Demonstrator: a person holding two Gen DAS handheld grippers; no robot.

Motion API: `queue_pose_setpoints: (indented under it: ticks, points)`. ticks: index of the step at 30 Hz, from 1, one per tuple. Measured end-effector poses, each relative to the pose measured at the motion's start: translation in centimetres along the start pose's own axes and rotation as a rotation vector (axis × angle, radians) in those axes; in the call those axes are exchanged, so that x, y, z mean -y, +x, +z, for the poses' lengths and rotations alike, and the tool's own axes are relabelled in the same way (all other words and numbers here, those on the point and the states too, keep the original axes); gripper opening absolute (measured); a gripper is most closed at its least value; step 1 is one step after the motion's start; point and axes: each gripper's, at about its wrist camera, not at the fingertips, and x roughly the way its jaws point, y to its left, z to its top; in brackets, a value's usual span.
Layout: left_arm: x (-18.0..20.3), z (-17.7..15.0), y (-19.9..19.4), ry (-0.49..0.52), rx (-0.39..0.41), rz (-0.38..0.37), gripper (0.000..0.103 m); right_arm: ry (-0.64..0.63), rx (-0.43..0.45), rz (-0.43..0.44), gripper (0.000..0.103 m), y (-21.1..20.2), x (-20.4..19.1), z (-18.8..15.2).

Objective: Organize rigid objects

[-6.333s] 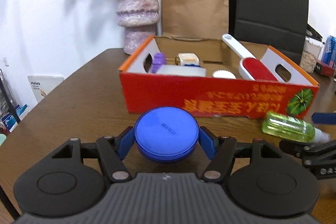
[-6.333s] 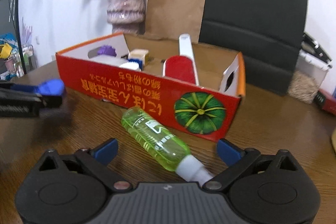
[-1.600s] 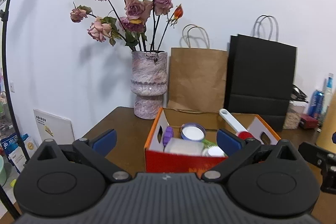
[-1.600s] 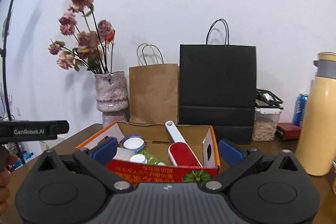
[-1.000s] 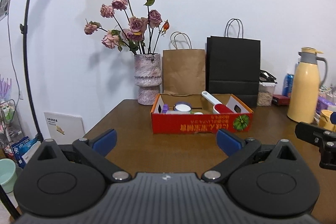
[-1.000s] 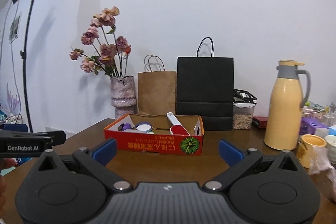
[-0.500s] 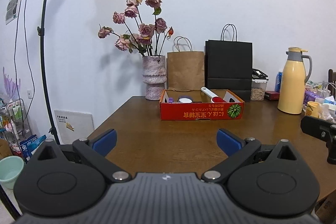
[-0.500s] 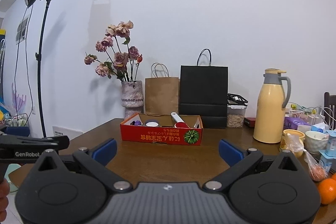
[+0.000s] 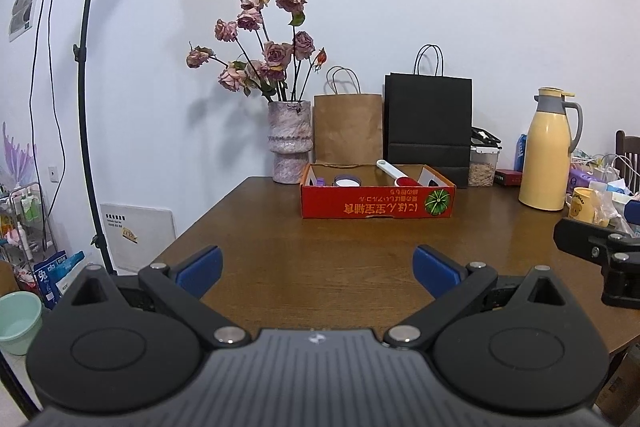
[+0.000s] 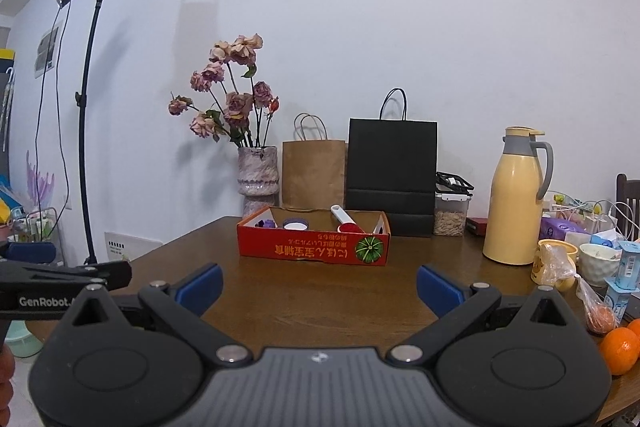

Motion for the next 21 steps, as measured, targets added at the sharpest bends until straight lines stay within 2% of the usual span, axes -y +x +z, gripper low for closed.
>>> queue_pose_setpoints:
  ticks: [21]
  points:
    - [-0.06, -0.34, -0.09, 0.010, -0.001, -0.007, 0.103, -0.001, -0.006, -0.006, 0.103, 0.09, -0.02, -0.13]
